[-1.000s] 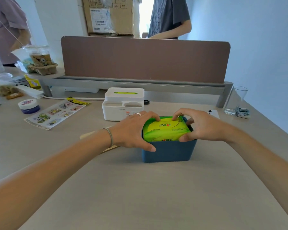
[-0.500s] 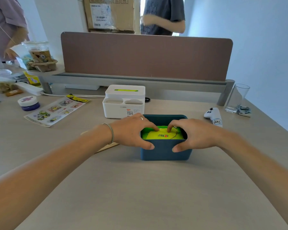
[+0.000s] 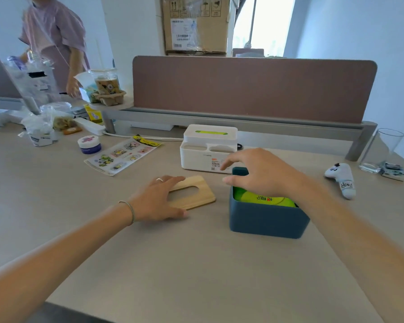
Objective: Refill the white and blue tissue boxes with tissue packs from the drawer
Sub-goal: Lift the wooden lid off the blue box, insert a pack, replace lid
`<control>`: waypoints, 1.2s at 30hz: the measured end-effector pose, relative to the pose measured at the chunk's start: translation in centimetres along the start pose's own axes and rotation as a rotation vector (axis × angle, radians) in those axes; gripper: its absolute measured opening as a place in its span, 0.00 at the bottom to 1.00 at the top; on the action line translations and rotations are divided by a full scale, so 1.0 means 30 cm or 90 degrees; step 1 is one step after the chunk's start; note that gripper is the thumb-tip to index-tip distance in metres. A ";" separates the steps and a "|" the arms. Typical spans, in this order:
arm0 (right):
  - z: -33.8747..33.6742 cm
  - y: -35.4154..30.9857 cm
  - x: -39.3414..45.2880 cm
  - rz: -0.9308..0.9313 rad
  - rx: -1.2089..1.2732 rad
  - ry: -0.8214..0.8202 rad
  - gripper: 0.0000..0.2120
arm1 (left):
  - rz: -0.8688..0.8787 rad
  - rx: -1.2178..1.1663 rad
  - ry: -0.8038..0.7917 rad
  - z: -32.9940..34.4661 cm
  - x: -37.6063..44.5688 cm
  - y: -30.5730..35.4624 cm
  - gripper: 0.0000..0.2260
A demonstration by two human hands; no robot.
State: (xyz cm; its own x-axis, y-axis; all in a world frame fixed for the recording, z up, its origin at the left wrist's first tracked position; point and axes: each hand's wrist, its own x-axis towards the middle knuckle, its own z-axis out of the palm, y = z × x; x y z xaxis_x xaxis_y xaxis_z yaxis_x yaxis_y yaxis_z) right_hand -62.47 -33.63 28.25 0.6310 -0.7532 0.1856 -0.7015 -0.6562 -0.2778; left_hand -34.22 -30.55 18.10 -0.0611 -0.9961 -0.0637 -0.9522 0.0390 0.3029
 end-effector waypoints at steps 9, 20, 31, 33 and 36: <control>0.074 -0.069 0.065 -0.017 0.046 -0.014 0.14 | -0.047 -0.034 -0.024 0.009 0.000 -0.084 0.56; 0.070 -0.028 0.094 -0.009 0.017 -0.002 0.21 | 0.009 0.045 0.106 -0.099 -0.078 -0.028 0.42; 0.005 0.004 0.078 -0.053 0.056 -0.086 0.56 | 0.131 -0.009 0.180 -0.268 -0.136 0.099 0.42; -0.023 0.035 0.040 -0.040 0.078 -0.072 0.56 | 0.158 -0.008 0.179 -0.274 -0.131 0.146 0.42; -0.059 0.100 -0.019 -0.005 0.105 -0.072 0.57 | 0.201 -0.019 0.182 -0.275 -0.109 0.219 0.40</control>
State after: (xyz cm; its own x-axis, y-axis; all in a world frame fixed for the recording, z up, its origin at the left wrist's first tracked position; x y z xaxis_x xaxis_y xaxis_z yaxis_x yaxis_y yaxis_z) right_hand -65.54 -35.25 28.97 0.6760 -0.7321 0.0844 -0.6385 -0.6390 -0.4289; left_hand -37.82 -27.69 28.14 -0.2585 -0.9177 0.3016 -0.8909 0.3471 0.2928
